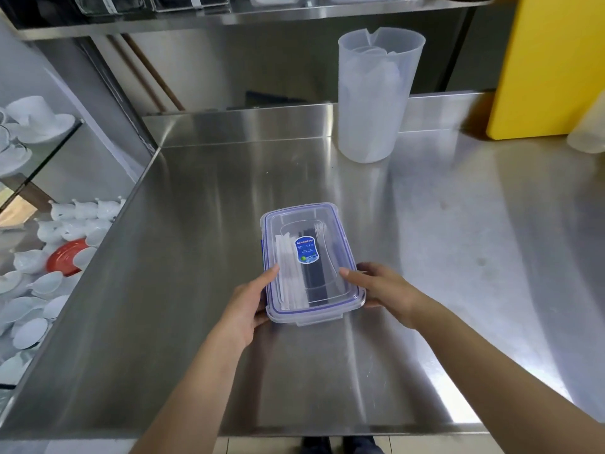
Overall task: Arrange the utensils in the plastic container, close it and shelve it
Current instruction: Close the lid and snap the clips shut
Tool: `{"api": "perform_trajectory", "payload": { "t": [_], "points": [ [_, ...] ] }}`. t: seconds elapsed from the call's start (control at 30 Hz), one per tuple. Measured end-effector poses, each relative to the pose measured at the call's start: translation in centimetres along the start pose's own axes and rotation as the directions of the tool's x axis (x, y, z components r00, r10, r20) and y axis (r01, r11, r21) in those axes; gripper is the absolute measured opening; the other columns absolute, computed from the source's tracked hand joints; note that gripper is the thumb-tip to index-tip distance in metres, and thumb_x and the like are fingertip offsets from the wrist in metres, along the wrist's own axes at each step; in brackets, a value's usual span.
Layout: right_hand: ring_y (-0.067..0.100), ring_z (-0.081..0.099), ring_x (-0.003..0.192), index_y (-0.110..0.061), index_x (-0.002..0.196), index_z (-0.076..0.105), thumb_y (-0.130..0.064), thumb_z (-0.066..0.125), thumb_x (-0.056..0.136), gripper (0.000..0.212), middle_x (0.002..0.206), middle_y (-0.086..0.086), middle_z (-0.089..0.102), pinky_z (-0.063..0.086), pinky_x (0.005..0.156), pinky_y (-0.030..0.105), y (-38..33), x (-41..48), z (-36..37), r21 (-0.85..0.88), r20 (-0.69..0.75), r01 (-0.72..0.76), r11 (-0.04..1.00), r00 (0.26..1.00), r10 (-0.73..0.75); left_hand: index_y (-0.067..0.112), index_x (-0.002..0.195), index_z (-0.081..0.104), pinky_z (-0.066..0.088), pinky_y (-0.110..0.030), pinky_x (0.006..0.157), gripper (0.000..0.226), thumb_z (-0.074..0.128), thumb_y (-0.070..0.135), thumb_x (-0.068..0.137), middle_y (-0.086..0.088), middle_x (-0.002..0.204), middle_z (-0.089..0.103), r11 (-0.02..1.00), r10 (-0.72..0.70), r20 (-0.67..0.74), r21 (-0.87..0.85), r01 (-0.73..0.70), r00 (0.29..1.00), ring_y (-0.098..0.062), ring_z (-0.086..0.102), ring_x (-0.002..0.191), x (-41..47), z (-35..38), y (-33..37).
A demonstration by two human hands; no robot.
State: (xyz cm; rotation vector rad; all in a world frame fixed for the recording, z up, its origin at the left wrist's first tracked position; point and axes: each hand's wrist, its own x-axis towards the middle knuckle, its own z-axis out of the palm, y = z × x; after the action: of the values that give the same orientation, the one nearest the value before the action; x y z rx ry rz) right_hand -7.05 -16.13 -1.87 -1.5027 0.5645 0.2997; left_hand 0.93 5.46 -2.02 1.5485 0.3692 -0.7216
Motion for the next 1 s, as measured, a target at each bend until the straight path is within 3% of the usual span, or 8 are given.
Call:
{"api": "perform_trajectory", "payload": {
  "t": [0.13,0.27,0.4,0.5,0.63,0.8,1.0],
  "points": [
    [0.018,0.067,0.074,-0.004,0.115,0.056,-0.028,0.071,0.082,0.043,0.089,0.004,0.07,0.058,0.069,0.032,-0.1,0.1,0.4,0.046,-0.038,0.012,0.999,0.999,-0.01,0.014,0.101,0.069,0.052,-0.031,0.064,0.032,0.072,0.036,0.078,-0.004,0.095,0.075,0.998,-0.006,0.047,-0.066,0.009,0.999,-0.02,0.068,0.083,-0.4,-0.1,-0.9],
    [0.012,0.065,0.07,-0.014,0.109,0.047,-0.023,0.076,0.077,0.045,0.089,-0.001,0.062,0.055,0.046,0.018,0.1,0.0,0.8,0.079,-0.155,0.061,0.995,0.987,-0.048,0.008,0.096,0.063,0.054,-0.03,0.065,0.027,0.073,0.027,0.079,-0.009,0.093,0.073,0.986,0.161,-0.104,-0.018,-0.164,0.981,-0.022,0.069,0.082,-0.6,0.5,-1.0],
    [0.009,0.06,0.077,-0.02,0.104,0.045,-0.032,0.07,0.083,0.035,0.09,-0.007,0.058,0.051,0.061,0.02,0.7,-0.1,1.7,-0.196,-0.276,0.2,0.96,0.928,-0.249,0.005,0.1,0.049,0.045,-0.024,0.058,0.029,0.064,0.025,0.087,-0.005,0.092,0.064,0.916,0.364,-0.196,0.255,-0.311,0.911,-0.016,0.063,0.08,-0.7,1.3,-1.0],
    [0.02,0.06,0.087,-0.02,0.106,0.045,-0.031,0.059,0.091,0.023,0.101,0.002,0.059,0.055,0.076,0.035,1.0,-0.3,2.6,-0.33,-0.272,0.256,0.909,0.896,-0.351,0.018,0.106,0.045,0.046,-0.027,0.066,0.019,0.053,0.029,0.093,0.011,0.09,0.058,0.873,0.416,-0.173,0.352,-0.338,0.893,-0.004,0.057,0.079,-0.9,1.7,-1.5],
    [0.02,0.059,0.1,-0.018,0.126,0.044,-0.023,0.052,0.096,0.032,0.113,-0.001,0.057,0.052,0.088,0.038,1.1,-0.4,3.1,-0.249,-0.229,0.333,0.909,0.892,-0.39,0.021,0.118,0.048,0.048,-0.029,0.077,0.025,0.048,0.03,0.095,0.006,0.105,0.06,0.859,0.448,-0.138,0.34,-0.383,0.883,-0.01,0.059,0.091,-1.0,2.0,-1.9],
    [0.011,0.055,0.109,-0.024,0.14,0.034,-0.018,0.051,0.097,0.047,0.12,-0.011,0.053,0.047,0.097,0.035,1.3,-0.4,2.8,-0.095,-0.175,0.348,0.933,0.917,-0.359,0.021,0.123,0.048,0.047,-0.01,0.061,0.028,0.046,0.03,0.097,0.008,0.106,0.06,0.832,0.498,-0.11,0.34,-0.438,0.86,0.001,0.058,0.089,-1.2,2.0,-2.2],
    [-0.004,0.061,0.098,-0.035,0.131,0.044,-0.014,0.051,0.095,0.042,0.103,-0.032,0.061,0.05,0.088,0.025,1.3,-0.2,2.8,-0.017,-0.193,0.356,0.934,0.916,-0.353,0.015,0.13,0.044,0.052,-0.039,0.088,0.033,0.041,0.026,0.099,-0.003,0.117,0.061,0.784,0.543,-0.089,0.411,-0.466,0.835,-0.017,0.059,0.099,-1.4,2.1,-1.9]
  ]
}}
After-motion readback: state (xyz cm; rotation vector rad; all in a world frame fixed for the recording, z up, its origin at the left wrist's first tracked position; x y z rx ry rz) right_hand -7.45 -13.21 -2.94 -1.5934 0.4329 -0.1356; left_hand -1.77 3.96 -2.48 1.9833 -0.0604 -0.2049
